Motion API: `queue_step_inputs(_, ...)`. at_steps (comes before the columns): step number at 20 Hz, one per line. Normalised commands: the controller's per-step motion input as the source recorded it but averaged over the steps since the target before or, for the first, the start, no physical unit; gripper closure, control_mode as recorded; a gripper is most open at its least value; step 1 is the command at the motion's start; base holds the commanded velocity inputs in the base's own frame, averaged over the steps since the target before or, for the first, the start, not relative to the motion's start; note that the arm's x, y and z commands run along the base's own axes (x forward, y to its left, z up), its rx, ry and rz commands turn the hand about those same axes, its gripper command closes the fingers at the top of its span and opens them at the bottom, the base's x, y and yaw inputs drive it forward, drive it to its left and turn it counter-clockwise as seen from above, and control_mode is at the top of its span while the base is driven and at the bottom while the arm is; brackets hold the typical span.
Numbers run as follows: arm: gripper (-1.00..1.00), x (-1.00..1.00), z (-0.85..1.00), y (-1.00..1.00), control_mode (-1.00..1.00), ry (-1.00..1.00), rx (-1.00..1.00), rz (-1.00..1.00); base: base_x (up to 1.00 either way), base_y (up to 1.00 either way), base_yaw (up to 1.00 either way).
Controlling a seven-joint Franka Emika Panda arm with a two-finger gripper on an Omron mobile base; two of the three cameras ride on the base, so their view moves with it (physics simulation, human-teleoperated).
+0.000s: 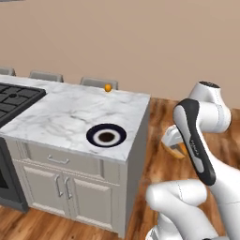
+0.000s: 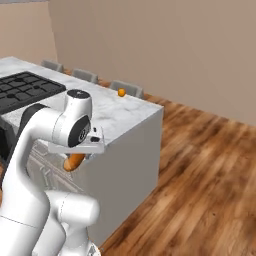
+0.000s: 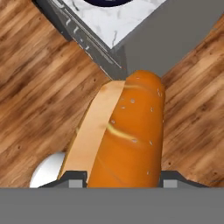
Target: Pick the hotdog bun from the counter and place it in the microwave. Then turn on the microwave.
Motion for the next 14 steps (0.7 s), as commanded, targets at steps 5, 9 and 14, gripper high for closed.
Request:
queue_step_inputs(5,1.00,0.00,0.00,0.00,1.00,0.00,0.00,0.00,-0.06,-0.09,-0.62)
queue_step_inputs(9,1.00,0.00,0.00,0.00,1.00,0.00,0.00,0.00,-0.05,-0.02,-0.70)
queue_step_inputs(14,1.00,0.00,0.00,0.00,1.00,0.00,0.00,0.00,-0.02,0.00,-0.80)
